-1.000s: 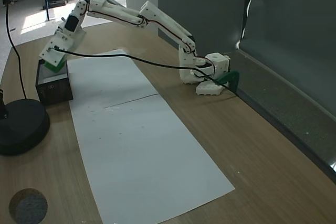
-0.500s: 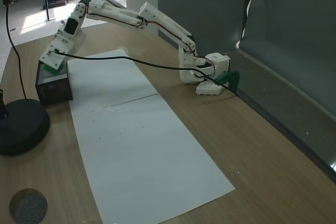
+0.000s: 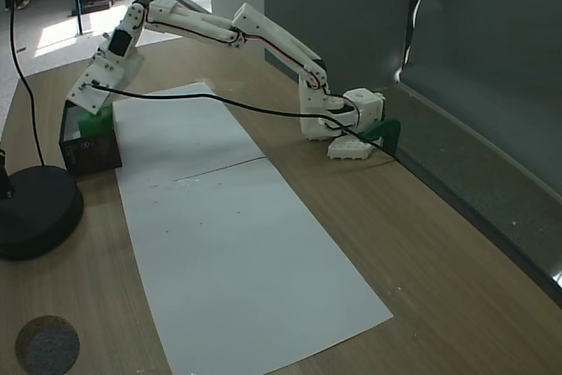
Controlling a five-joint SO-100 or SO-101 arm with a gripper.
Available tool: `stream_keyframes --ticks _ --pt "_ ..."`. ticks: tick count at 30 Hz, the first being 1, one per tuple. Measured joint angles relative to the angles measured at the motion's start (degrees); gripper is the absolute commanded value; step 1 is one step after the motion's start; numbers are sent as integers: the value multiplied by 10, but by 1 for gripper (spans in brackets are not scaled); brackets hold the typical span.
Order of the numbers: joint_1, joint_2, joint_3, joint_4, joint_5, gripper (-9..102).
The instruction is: Grab a green square and put it in the box.
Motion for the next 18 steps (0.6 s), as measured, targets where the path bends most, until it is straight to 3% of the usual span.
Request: stream_keyframes --ticks 6,12,18 --pt "0 0 0 0 0 31" --pt "0 5 -5 47 31 1" --pt "-49 98 -109 168 25 0"
